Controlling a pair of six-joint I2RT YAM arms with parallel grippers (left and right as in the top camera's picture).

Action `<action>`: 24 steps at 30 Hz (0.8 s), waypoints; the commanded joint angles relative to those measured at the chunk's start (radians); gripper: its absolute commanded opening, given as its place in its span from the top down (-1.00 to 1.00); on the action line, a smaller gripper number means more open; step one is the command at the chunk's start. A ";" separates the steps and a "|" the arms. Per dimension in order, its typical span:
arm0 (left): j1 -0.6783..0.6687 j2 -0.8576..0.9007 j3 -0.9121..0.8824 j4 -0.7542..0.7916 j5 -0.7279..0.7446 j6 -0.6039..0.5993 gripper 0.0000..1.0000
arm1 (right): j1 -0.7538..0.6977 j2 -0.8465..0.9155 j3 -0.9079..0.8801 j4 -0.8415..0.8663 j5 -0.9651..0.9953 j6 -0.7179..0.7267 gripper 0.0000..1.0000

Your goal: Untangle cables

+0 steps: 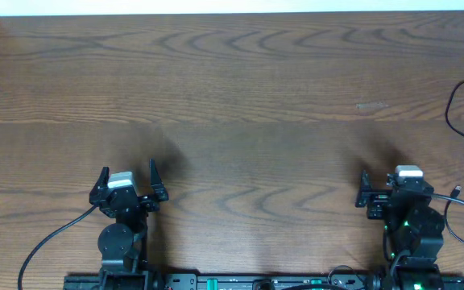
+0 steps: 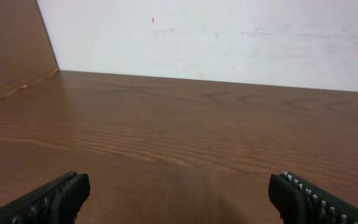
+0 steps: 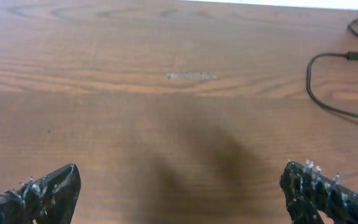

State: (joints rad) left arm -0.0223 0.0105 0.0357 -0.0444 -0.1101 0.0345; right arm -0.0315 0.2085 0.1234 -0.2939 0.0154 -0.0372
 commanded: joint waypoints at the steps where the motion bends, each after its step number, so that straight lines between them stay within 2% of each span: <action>1: 0.004 0.000 -0.032 -0.018 -0.003 0.016 -0.96 | -0.004 -0.028 -0.043 0.034 -0.007 -0.009 -0.99; 16: 0.004 0.000 -0.032 -0.018 -0.003 0.016 -0.96 | -0.004 -0.206 -0.082 0.142 -0.007 -0.009 -0.98; 24: 0.004 0.000 -0.032 -0.018 -0.003 0.016 -0.95 | -0.004 -0.204 -0.082 0.140 -0.008 -0.009 -0.99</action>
State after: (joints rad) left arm -0.0223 0.0105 0.0357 -0.0444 -0.1104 0.0345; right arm -0.0315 0.0128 0.0544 -0.1551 0.0147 -0.0372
